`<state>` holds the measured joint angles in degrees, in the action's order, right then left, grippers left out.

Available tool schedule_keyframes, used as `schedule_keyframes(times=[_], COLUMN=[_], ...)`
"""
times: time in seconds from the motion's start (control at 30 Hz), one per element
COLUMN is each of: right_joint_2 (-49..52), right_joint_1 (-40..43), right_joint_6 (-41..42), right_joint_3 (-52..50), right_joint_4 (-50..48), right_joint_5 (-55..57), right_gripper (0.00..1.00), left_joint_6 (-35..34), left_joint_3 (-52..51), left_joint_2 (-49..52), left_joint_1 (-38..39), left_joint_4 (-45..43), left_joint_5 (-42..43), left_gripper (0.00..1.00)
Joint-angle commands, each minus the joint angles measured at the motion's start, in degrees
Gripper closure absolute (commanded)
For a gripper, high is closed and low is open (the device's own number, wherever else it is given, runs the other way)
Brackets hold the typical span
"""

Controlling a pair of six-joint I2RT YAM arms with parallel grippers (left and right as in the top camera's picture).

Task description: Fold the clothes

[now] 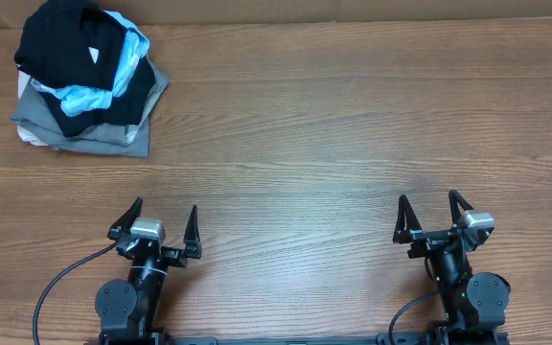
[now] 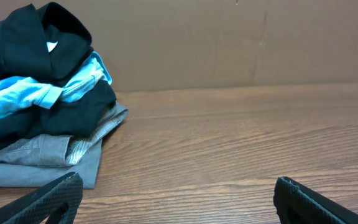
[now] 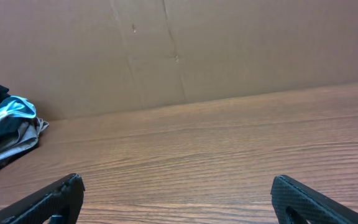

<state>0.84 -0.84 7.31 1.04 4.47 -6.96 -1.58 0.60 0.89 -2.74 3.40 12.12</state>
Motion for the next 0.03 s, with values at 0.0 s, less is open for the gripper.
schedule_keyframes(times=[0.0], right_joint_2=[-0.68], right_joint_1=[-0.28], right_joint_6=[0.22], right_joint_3=[-0.59], right_joint_4=[-0.37], right_joint_5=[0.81], right_gripper=[0.00], left_joint_6=[-1.01], left_joint_3=[-0.33], left_joint_2=[-0.63], left_joint_1=[-0.24], left_joint_4=[-0.20], left_joint_5=[-0.50], left_gripper=[0.00])
